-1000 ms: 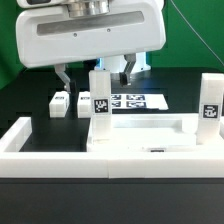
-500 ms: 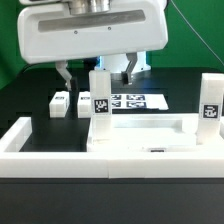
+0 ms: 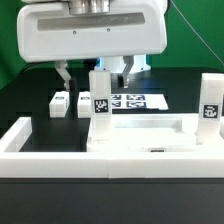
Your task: Assemble desk
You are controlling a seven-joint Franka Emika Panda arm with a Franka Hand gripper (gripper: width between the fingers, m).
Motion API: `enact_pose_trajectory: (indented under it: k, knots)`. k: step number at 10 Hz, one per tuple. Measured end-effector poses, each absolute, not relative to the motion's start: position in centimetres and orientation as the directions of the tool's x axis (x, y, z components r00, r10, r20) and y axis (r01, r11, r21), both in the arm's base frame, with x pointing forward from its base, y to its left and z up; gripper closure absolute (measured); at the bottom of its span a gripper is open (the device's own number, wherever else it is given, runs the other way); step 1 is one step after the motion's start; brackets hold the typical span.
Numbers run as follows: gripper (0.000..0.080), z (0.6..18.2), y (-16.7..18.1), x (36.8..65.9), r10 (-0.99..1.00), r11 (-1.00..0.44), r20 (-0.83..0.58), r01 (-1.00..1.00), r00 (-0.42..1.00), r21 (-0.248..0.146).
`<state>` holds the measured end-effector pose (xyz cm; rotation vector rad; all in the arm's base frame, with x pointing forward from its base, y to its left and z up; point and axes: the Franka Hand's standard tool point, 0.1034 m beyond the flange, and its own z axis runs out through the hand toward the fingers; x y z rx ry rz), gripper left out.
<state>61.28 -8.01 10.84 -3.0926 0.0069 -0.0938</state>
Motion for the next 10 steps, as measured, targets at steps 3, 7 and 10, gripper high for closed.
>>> enact_pose_trajectory:
  k: [3, 7, 10]
  knots:
    - [0.0512, 10.79, -7.72, 61.11, 0.017, -0.998, 0.048, 0.020, 0.999, -0.052]
    - [0.0512, 10.72, -7.72, 61.08, -0.001, -0.999, 0.046, 0.001, 0.999, -0.053]
    - [0.0512, 10.67, -7.63, 61.01, -0.337, -0.939, 0.023, -0.334, 0.941, -0.086]
